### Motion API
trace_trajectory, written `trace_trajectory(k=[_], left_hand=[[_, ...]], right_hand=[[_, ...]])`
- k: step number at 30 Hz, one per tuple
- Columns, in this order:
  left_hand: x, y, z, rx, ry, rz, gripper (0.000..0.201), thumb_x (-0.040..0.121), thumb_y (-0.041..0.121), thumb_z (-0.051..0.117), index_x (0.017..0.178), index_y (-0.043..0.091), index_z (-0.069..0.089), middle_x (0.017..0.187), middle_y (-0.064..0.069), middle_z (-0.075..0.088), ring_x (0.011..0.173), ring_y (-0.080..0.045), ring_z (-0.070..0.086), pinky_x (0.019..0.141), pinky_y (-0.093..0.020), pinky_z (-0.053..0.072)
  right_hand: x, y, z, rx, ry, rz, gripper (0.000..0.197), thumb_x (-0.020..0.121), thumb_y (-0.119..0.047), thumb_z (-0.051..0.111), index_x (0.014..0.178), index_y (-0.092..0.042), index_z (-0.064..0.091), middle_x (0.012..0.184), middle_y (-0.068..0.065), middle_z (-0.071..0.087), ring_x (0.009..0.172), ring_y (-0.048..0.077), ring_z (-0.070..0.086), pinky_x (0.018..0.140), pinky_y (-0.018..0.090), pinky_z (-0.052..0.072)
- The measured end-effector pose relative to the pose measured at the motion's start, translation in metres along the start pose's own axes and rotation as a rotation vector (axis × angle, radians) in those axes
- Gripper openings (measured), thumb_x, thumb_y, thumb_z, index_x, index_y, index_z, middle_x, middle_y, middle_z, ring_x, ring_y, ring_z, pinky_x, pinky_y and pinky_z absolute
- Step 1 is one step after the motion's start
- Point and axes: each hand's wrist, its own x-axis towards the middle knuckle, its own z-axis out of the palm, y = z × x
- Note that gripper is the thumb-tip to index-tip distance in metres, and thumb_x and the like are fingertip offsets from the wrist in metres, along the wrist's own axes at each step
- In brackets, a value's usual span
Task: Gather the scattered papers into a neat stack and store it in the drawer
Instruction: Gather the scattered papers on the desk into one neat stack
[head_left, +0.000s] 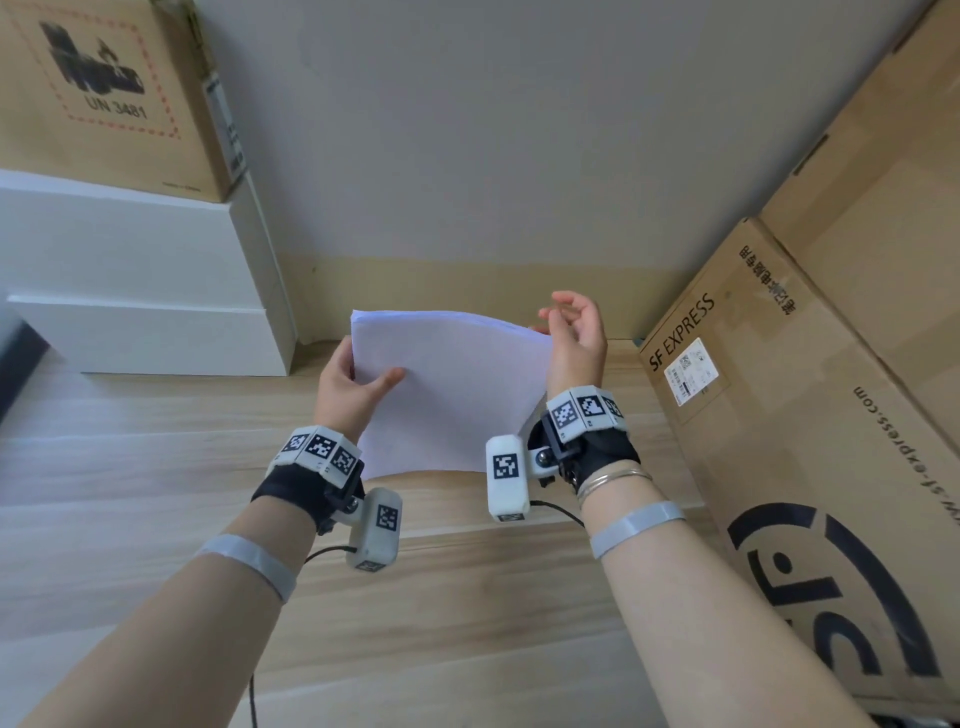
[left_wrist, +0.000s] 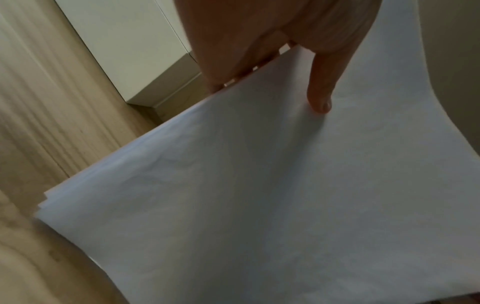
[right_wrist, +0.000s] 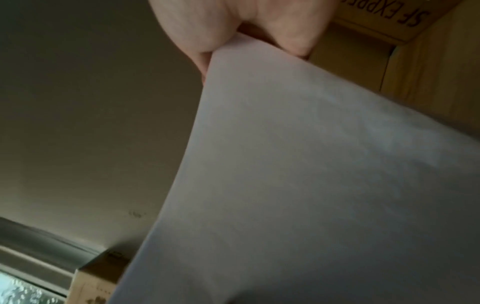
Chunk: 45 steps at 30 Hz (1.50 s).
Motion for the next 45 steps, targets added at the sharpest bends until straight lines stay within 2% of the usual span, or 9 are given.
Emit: trace_trajectory(k=[3, 7, 14, 16, 21, 26, 30, 37, 45], left_hand=[[-0.001, -0.004, 0.002, 0.003, -0.003, -0.030, 0.031, 0.077, 0.004, 0.070, 0.084, 0.031, 0.059, 0.083, 0.013, 0.063, 0.068, 0.004, 0.062, 0.065, -0.016, 0.049], [0.001, -0.021, -0.001, 0.018, 0.001, -0.132, 0.022, 0.079, 0.006, 0.069, 0.073, 0.026, 0.062, 0.054, 0.021, 0.068, 0.064, -0.009, 0.058, 0.063, -0.024, 0.046], [0.005, -0.029, -0.001, -0.008, 0.121, -0.128, 0.021, 0.085, 0.007, 0.063, 0.069, 0.022, 0.060, 0.049, 0.018, 0.066, 0.054, -0.002, 0.060, 0.063, -0.026, 0.045], [0.005, -0.025, 0.002, -0.037, 0.124, -0.111, 0.022, 0.084, 0.007, 0.063, 0.068, 0.022, 0.059, 0.049, 0.018, 0.065, 0.052, 0.000, 0.058, 0.062, -0.025, 0.044], [0.002, -0.014, 0.010, -0.079, 0.062, -0.046, 0.020, 0.082, 0.008, 0.066, 0.070, 0.024, 0.060, 0.052, 0.024, 0.066, 0.048, 0.008, 0.058, 0.057, -0.017, 0.046], [0.003, -0.012, 0.000, -0.140, -0.010, -0.058, 0.025, 0.059, 0.022, 0.077, 0.078, 0.028, 0.063, 0.070, 0.017, 0.071, 0.074, -0.010, 0.061, 0.069, -0.024, 0.049], [0.003, -0.036, -0.013, -0.067, -0.124, -0.229, 0.039, 0.052, 0.021, 0.080, 0.088, 0.024, 0.062, 0.092, 0.003, 0.066, 0.092, -0.021, 0.062, 0.080, -0.030, 0.050], [-0.009, -0.050, -0.008, -0.088, -0.102, -0.284, 0.031, 0.060, 0.010, 0.075, 0.088, 0.020, 0.064, 0.092, -0.002, 0.067, 0.083, -0.020, 0.062, 0.080, -0.035, 0.051], [-0.016, -0.059, -0.002, 0.022, -0.113, -0.400, 0.035, 0.056, 0.018, 0.082, 0.085, 0.014, 0.063, 0.087, -0.003, 0.068, 0.088, -0.024, 0.061, 0.083, -0.036, 0.049]], right_hand=[[-0.005, -0.003, -0.003, 0.073, -0.083, -0.002, 0.008, 0.092, -0.020, 0.053, 0.095, -0.013, 0.054, 0.075, -0.001, 0.056, 0.064, -0.004, 0.058, 0.067, 0.006, 0.047], [-0.007, 0.016, -0.013, 0.158, -0.213, 0.083, 0.067, 0.055, -0.063, 0.075, 0.107, -0.030, 0.048, 0.083, -0.002, 0.057, 0.079, 0.006, 0.058, 0.081, 0.014, 0.047], [-0.018, 0.049, -0.022, 0.008, -0.284, 0.242, 0.071, 0.069, 0.014, 0.072, 0.118, -0.028, 0.042, 0.103, 0.009, 0.058, 0.094, 0.018, 0.059, 0.085, 0.024, 0.050], [-0.018, 0.052, -0.020, -0.110, -0.278, 0.259, 0.065, 0.067, 0.011, 0.075, 0.116, -0.020, 0.045, 0.099, 0.002, 0.061, 0.086, 0.014, 0.061, 0.070, 0.011, 0.052], [-0.014, 0.054, -0.022, -0.198, -0.212, 0.311, 0.051, 0.070, 0.006, 0.075, 0.115, -0.003, 0.054, 0.102, 0.008, 0.063, 0.088, 0.019, 0.059, 0.078, 0.029, 0.050], [-0.014, 0.058, -0.028, -0.154, -0.231, 0.333, 0.023, 0.078, 0.005, 0.068, 0.098, -0.004, 0.061, 0.088, 0.005, 0.063, 0.067, 0.010, 0.061, 0.053, 0.008, 0.050], [-0.021, 0.070, -0.031, -0.057, -0.225, 0.403, 0.028, 0.079, 0.009, 0.065, 0.079, -0.019, 0.060, 0.080, -0.002, 0.066, 0.062, 0.004, 0.066, 0.064, 0.022, 0.053], [-0.035, 0.082, -0.034, -0.021, -0.216, 0.452, 0.043, 0.073, 0.011, 0.070, 0.104, -0.013, 0.051, 0.087, -0.005, 0.063, 0.075, 0.008, 0.061, 0.060, 0.012, 0.052], [-0.044, 0.085, -0.028, -0.091, -0.141, 0.503, 0.042, 0.070, 0.004, 0.076, 0.109, -0.002, 0.061, 0.093, 0.004, 0.066, 0.075, 0.013, 0.063, 0.070, 0.025, 0.049]])
